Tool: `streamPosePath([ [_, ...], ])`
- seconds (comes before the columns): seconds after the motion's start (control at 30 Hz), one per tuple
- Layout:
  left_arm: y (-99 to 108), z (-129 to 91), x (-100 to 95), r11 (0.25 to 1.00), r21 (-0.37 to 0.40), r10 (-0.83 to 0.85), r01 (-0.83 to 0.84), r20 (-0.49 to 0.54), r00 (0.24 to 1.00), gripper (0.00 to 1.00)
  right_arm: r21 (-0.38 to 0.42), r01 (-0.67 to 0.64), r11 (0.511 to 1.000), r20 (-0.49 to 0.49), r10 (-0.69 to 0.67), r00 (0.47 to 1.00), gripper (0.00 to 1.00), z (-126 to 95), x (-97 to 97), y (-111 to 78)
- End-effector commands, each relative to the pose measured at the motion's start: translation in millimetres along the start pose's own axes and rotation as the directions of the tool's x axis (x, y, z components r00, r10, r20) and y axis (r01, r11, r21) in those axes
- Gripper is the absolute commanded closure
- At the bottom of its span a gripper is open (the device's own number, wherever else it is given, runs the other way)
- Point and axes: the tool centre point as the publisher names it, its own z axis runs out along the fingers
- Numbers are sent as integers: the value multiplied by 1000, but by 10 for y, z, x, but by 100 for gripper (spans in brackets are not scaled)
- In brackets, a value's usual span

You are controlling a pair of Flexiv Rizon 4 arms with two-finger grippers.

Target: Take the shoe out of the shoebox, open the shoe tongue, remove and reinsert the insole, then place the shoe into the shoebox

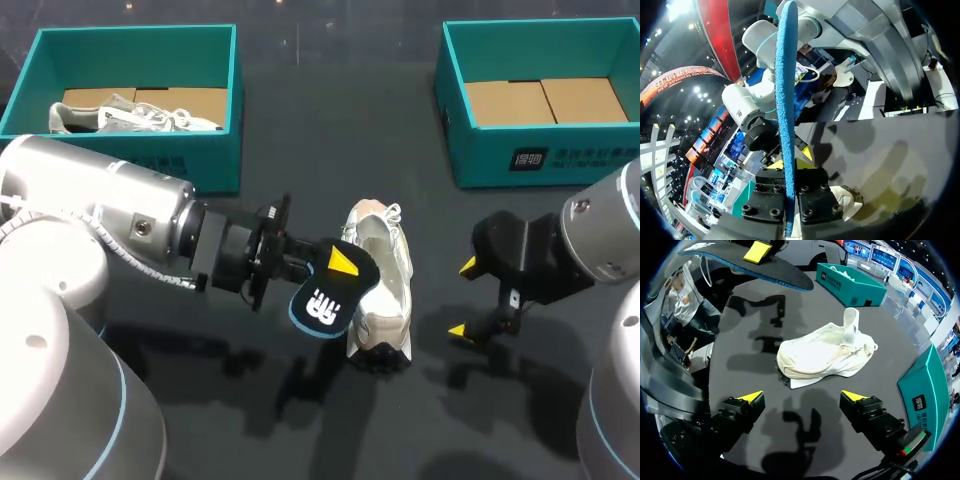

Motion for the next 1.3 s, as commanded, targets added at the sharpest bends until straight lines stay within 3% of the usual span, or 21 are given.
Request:
streamPosePath([
  [0.03, 90, 85, 74, 1000, 5, -8, 8, 20, 1000, 100, 2, 19, 1000, -11, -19, 1000, 0, 258, -79, 38],
  [0.47, 322, 50, 174, 998, -17, -61, 61, 32, 998, 100, -2, 99, 995, -47, -99, 994, 0, 554, -25, 111],
  [0.67, 401, 16, 203, 997, -12, -76, 76, 38, 996, 100, 26, 53, 998, -37, -52, 998, 0, 636, -81, 140],
  [1.3, 434, 110, 342, 993, 25, -115, 115, 7, 993, 100, 34, 27, 999, -5, -26, 1000, 0, 752, -194, 134],
])
